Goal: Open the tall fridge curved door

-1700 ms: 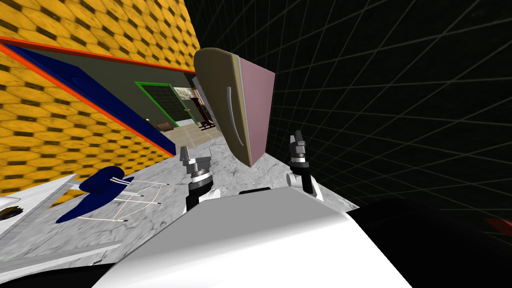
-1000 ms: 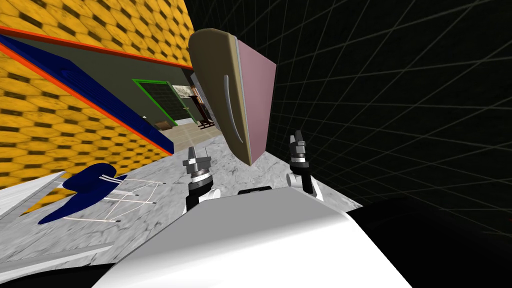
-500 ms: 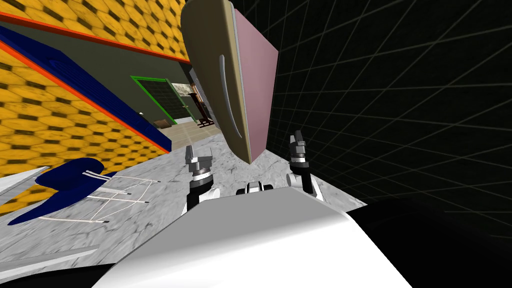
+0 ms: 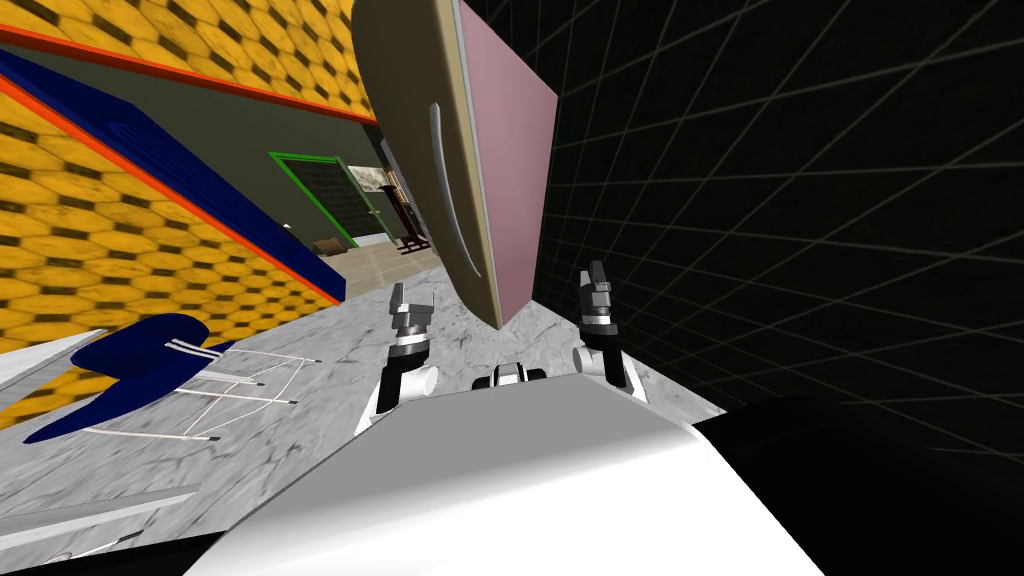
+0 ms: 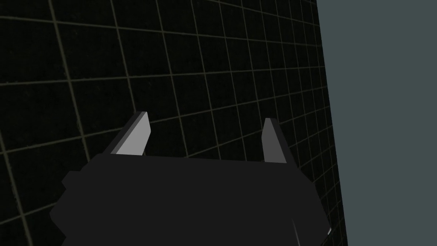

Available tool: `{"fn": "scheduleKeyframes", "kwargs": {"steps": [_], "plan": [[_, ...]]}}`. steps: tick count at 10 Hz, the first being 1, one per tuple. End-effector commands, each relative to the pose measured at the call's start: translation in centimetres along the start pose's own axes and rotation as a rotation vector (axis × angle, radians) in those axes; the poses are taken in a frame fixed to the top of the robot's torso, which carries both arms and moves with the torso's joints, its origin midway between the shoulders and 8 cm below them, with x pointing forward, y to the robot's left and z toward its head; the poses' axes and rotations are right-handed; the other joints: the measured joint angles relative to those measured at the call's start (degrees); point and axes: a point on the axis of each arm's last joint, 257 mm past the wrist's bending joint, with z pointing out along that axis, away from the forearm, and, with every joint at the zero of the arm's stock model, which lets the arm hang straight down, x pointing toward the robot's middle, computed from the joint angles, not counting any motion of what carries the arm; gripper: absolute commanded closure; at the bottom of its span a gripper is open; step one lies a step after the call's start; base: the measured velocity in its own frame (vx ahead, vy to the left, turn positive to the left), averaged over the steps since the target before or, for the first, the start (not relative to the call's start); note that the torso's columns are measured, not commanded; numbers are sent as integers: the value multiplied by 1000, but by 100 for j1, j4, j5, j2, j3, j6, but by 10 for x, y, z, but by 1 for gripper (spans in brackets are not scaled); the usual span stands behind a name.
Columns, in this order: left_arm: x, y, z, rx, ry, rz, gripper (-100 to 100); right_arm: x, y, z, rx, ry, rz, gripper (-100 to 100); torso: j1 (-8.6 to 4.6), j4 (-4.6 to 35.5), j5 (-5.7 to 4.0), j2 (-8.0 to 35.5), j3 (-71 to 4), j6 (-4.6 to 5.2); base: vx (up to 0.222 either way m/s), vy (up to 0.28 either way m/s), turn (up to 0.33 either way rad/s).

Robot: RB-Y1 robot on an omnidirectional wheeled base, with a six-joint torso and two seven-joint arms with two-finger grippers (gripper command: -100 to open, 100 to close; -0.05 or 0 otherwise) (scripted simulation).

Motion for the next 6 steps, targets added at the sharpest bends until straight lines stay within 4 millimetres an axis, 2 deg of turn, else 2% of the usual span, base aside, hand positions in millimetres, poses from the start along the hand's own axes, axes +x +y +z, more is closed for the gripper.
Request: {"fn": "scheduleKeyframes", "kwargs": {"steps": [1, 2, 3, 4, 5, 6], "plan": [[-1, 30, 16, -77, 33, -44, -100, 0, 0, 0, 0, 0, 0, 0, 0, 1, 0, 3, 3, -1, 67, -87, 72], [4, 25, 25, -59, 44, -48, -100, 0, 0, 0, 0, 0, 0, 0, -7, 0, -1, -2, 0, -1, 48, -74, 28], [0, 42, 30, -106, 50, -68, -100, 0, 0, 0, 0, 0, 0, 0, -6, 1, -2, 3, 1, 1, 47, -85, 49], [4, 37, 37, -88, 60, -71, -100, 0, 0, 0, 0, 0, 0, 0, -9, 1, -2, 1, 2, -1, 41, -79, 27], [-1, 54, 43, -138, 62, -90, -100, 0, 0, 0, 0, 0, 0, 0, -6, 1, -2, 3, 2, 0, 44, -85, 56], [3, 48, 51, -118, 73, -93, -100, 0, 0, 0, 0, 0, 0, 0, -7, 0, -2, 0, 0, -1, 34, -72, 33]]}}
